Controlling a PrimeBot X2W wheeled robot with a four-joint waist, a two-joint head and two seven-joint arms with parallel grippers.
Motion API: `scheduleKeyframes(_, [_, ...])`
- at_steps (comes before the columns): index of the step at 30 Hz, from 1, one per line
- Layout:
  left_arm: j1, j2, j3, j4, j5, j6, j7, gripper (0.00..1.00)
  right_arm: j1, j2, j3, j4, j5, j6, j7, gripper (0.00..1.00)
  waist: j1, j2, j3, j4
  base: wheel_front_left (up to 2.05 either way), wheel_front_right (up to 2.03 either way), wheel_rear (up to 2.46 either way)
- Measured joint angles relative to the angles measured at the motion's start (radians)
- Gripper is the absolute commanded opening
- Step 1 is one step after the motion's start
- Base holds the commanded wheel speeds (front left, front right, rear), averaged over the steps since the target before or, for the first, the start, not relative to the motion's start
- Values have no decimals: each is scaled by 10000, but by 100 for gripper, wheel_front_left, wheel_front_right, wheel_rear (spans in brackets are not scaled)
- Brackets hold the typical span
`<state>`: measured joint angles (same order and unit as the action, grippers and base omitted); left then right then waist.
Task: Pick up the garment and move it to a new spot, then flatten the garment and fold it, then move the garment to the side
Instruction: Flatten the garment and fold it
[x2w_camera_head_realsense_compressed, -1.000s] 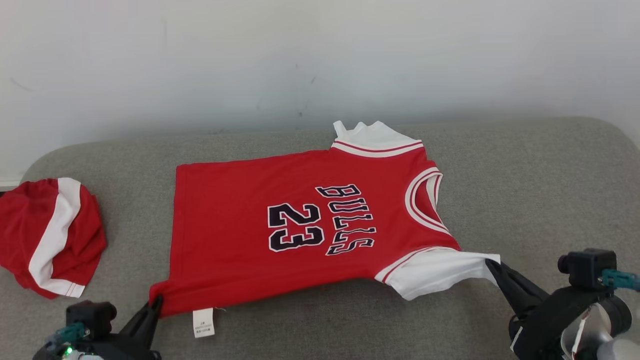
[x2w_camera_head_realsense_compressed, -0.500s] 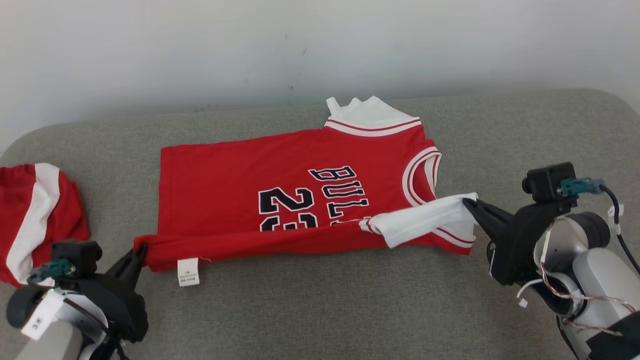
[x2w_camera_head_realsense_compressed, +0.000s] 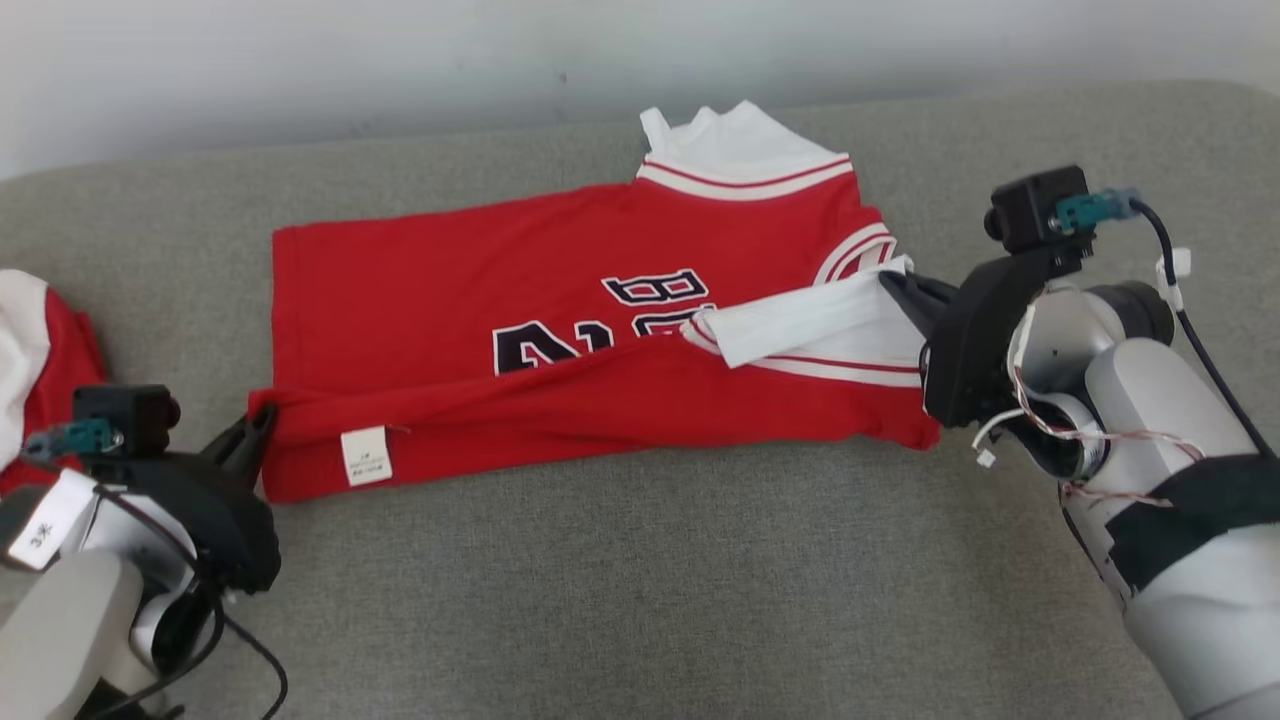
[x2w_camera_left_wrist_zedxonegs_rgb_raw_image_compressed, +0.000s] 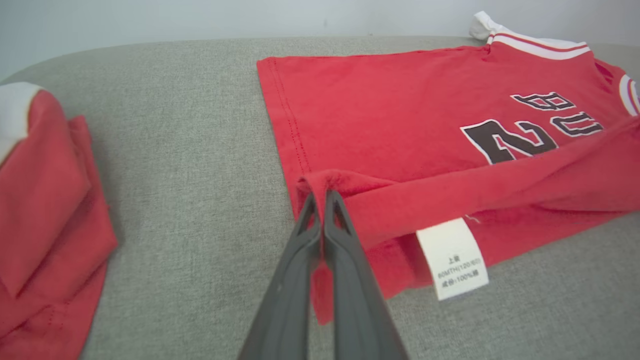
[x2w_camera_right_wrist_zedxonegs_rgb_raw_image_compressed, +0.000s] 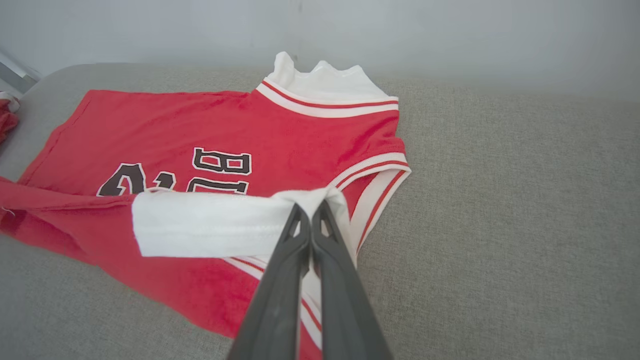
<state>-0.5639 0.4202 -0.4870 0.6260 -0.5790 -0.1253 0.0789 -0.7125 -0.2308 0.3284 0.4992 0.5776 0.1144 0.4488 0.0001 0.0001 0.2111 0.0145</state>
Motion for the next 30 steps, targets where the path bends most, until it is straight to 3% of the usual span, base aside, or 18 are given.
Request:
scheduleKeyframes(15, [-1070, -73, -832, 878, -506, 0, -228, 0, -1426, 535, 382, 2454, -748, 2, -1333, 0, 0, 1, 930, 10, 0, 0, 0])
scheduleKeyframes(16, [-1096, -77, -880, 961, -566, 0, -270, 0, -1429, 546, 397, 2554, -802, 2, -1455, 15, 0, 1, 935, 15, 0, 0, 0])
scheduleKeyframes(17, [-1136, -82, -909, 1041, -591, 0, -288, 0, -1448, 564, 395, 2673, -828, 2, -1618, 46, 0, 0, 937, 19, 0, 0, 0])
scheduleKeyframes(18, [-1180, -86, -934, 1101, -616, 0, -382, 27, -1492, 589, 397, 2790, -857, 2, -1741, 100, 0, 0, 935, 23, 0, 0, 0])
scheduleKeyframes(19, [-1214, -94, -949, 1149, -616, 0, -458, 50, -1553, 617, 401, 2878, -857, 2, -1868, 100, 0, 1, 931, 27, 0, 0, 0])
scheduleKeyframes(20, [-1235, -130, -961, 1254, -617, 0, -539, 100, -1597, 642, 399, 2966, -863, 4, -2040, 100, 0, 1, 920, 34, 0, 0, 0])
scheduleKeyframes(30, [-866, -332, -1012, 1778, -713, 0, -1814, 100, -1069, 554, 412, 3478, -869, 61, -3664, 100, -1, -1, 437, 117, 0, 0, 0])
